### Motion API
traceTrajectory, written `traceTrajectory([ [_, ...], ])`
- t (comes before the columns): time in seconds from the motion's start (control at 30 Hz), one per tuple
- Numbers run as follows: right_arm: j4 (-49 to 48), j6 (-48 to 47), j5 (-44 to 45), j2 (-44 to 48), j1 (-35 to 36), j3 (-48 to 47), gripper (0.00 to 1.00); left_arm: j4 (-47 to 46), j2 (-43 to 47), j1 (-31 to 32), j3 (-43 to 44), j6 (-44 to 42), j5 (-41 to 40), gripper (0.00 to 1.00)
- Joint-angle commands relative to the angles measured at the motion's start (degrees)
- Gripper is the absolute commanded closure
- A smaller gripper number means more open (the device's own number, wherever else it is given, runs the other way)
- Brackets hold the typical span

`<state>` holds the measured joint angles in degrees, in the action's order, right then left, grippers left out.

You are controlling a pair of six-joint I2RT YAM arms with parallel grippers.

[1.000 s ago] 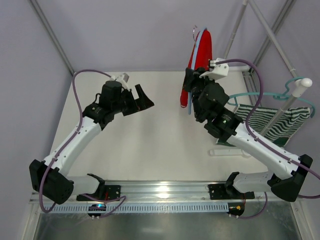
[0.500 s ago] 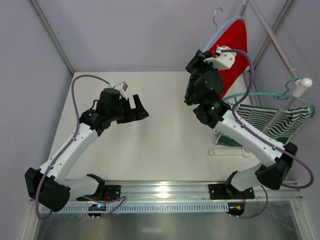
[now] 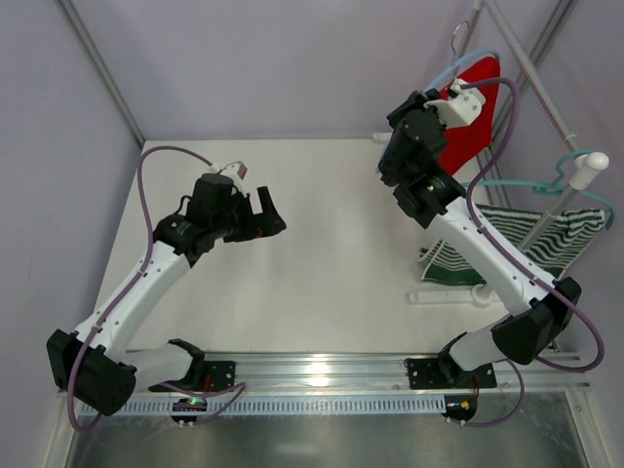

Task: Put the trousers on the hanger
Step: Hang the hanger with trousers onto the clothesline

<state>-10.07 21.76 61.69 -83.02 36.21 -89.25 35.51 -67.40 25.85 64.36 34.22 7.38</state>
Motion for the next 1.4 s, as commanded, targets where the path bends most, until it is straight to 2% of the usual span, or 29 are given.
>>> traceTrajectory([
  [0.0,-4.27,5.74,-1.05,2.08,-1.92,-4.35,0.96,0.09,-0.63,-0.18,0.86,-0.73,-0.70,0.00],
  [0.1,-1.63,9.52,-0.43,1.73,-3.42,-4.61,0.96,0.35,-1.16,-0.18,1.21,-0.99,-1.13,0.00],
  [0.33,-4.09,11.37,1.59,1.11,-5.26,-3.03,0.96,1.76,-1.95,-0.18,1.91,-1.61,-1.40,0.00],
  [0.77,1.19,20.16,1.68,0.93,-9.48,-4.09,0.96,2.81,-1.60,-0.18,2.53,-1.52,-1.22,0.00],
  [1.07,-2.15,19.81,-0.52,2.25,-12.03,-3.03,0.96,3.08,-1.42,-0.09,2.44,-1.26,-1.31,0.00],
  [1.37,-1.72,24.29,-2.19,4.36,-15.29,0.04,0.96,3.25,-0.98,-0.18,2.09,-1.35,-1.22,0.00],
])
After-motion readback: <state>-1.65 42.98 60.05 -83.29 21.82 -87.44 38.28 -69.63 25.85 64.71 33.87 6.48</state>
